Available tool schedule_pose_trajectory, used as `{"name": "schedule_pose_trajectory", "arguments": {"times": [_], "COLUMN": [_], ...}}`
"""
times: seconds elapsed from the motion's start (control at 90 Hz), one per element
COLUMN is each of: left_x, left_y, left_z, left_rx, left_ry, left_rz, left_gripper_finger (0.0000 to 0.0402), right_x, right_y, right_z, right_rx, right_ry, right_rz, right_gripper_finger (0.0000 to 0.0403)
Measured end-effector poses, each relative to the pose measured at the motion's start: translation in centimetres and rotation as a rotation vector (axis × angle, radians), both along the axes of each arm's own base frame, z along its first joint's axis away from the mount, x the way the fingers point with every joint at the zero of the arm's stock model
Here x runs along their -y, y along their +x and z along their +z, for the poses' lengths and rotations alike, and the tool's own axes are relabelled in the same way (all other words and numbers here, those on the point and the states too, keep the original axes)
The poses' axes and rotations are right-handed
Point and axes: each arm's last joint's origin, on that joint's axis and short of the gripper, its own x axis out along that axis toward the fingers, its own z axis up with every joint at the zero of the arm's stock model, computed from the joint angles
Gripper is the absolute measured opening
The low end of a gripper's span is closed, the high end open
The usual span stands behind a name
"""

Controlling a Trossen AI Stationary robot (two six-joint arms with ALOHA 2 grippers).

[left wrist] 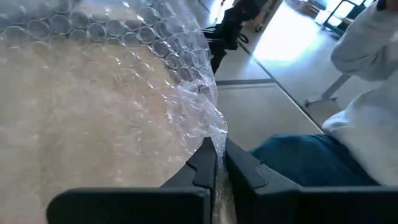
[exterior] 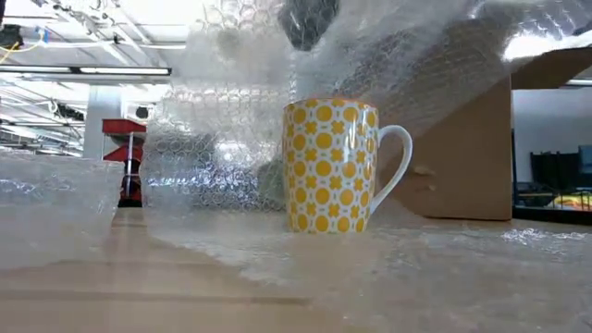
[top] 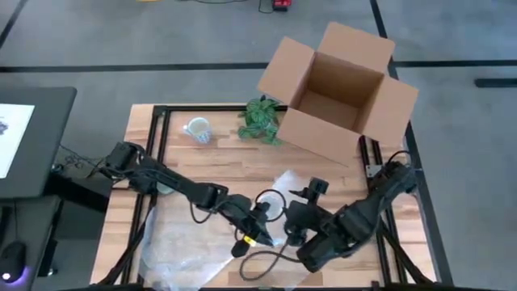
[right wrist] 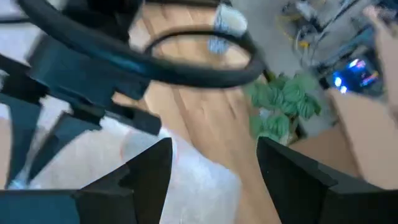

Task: Wrap mug
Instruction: Wrap the yellow mug

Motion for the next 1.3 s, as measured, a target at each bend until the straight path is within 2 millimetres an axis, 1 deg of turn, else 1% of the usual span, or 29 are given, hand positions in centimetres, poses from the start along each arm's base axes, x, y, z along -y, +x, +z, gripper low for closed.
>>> {"name": "schedule_pose_trajectory", "arguments": {"times": [0.122, 0.333, 0.444, 0.544, 0.7, 0.789, 0.856, 0.944, 1.044, 1.144, 1.211, 1.3], "left_x": [0.1, 0.3, 0.3, 0.2, 0.2, -0.1, -0.4, -1.3, -2.5, -3.2, -3.0, -2.6], "left_y": [-0.1, -0.3, -0.5, -0.8, -1.8, -2.1, -2.3, -2.2, -2.0, -2.1, -1.9, -1.6], "left_z": [0.0, -0.1, 0.4, 1.3, 2.9, 3.0, 2.6, 1.7, 0.6, -0.5, -0.8, -1.9], "left_rx": [-0.011, -0.039, -0.041, -0.025, -0.006, -0.025, -0.052, -0.1, -0.17, -0.256, -0.265, -0.301], "left_ry": [-0.019, -0.048, -0.073, -0.103, -0.103, -0.069, 0.01, 0.138, 0.233, 0.253, 0.24, 0.219], "left_rz": [-0.048, -0.132, -0.132, -0.128, -0.144, -0.111, -0.022, 0.173, 0.338, 0.375, 0.375, 0.339], "left_gripper_finger": [0.0034, 0.0129, 0.017, 0.0189, 0.0193, 0.019, 0.0188, 0.0184, 0.018, 0.0175, 0.0174, 0.0173], "right_x": [0.7, 1.4, 1.5, 1.4, 1.1, 0.9, 0.9, 1.1, 1.5, 2.1, 2.3, 2.9], "right_y": [0.6, 1.1, 1.2, 1.1, 1.6, 1.9, 2.0, 2.1, 2.5, 2.7, 2.7, 2.1], "right_z": [-1.5, -2.7, -3.3, -4.3, -6.8, -8.7, -10.5, -12.7, -15.0, -17.3, -18.8, -20.4], "right_rx": [-0.058, -0.11, -0.144, -0.19, -0.253, -0.299, -0.337, -0.366, -0.358, -0.357, -0.361, -0.398], "right_ry": [0.009, 0.028, 0.061, 0.094, 0.177, 0.241, 0.278, 0.299, 0.351, 0.417, 0.461, 0.481], "right_rz": [-0.033, -0.06, -0.073, -0.076, -0.067, -0.045, -0.033, -0.041, -0.044, -0.042, -0.033, -0.054], "right_gripper_finger": [0.0223, 0.0223, 0.0223, 0.0223, 0.0223, 0.0223, 0.0223, 0.0223, 0.0223, 0.0223, 0.0223, 0.0223]}}
